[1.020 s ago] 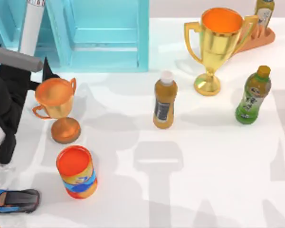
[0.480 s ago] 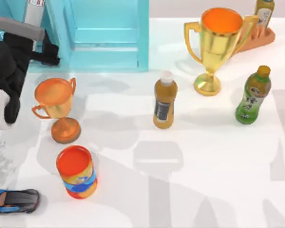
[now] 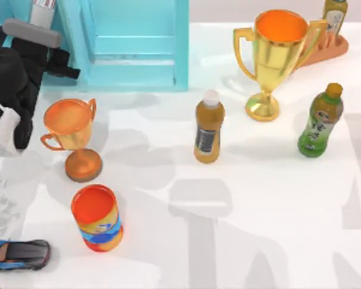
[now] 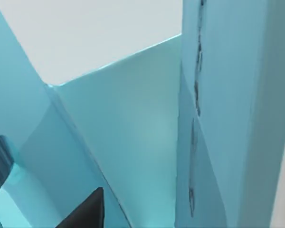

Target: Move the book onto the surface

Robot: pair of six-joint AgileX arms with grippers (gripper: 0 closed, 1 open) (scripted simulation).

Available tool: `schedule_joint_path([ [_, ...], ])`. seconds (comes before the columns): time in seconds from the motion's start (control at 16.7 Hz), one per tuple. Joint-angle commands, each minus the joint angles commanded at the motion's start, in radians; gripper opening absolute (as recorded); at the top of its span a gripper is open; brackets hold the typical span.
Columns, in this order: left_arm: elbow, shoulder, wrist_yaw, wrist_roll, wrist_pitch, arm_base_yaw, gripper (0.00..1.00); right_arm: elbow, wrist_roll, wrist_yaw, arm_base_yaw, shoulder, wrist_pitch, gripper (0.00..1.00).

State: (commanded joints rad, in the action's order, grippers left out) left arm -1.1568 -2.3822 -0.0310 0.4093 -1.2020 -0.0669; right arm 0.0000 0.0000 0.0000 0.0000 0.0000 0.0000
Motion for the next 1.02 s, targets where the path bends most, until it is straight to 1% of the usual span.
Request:
schedule_joint_path([
  [0.78, 0.0, 0.0, 0.0, 0.0, 0.0, 0.0, 0.02, 0.0, 0.0, 0.0, 0.0, 0.0, 0.0, 1.0],
  [0.84, 0.0, 0.0, 0.0, 0.0, 0.0, 0.0, 0.0, 0.0, 0.0, 0.0, 0.0, 0.0, 0.0, 1.0],
  [1.02, 0.0, 0.0, 0.0, 0.0, 0.0, 0.0, 0.0, 0.0, 0.0, 0.0, 0.0, 0.0, 0.0, 1.0],
])
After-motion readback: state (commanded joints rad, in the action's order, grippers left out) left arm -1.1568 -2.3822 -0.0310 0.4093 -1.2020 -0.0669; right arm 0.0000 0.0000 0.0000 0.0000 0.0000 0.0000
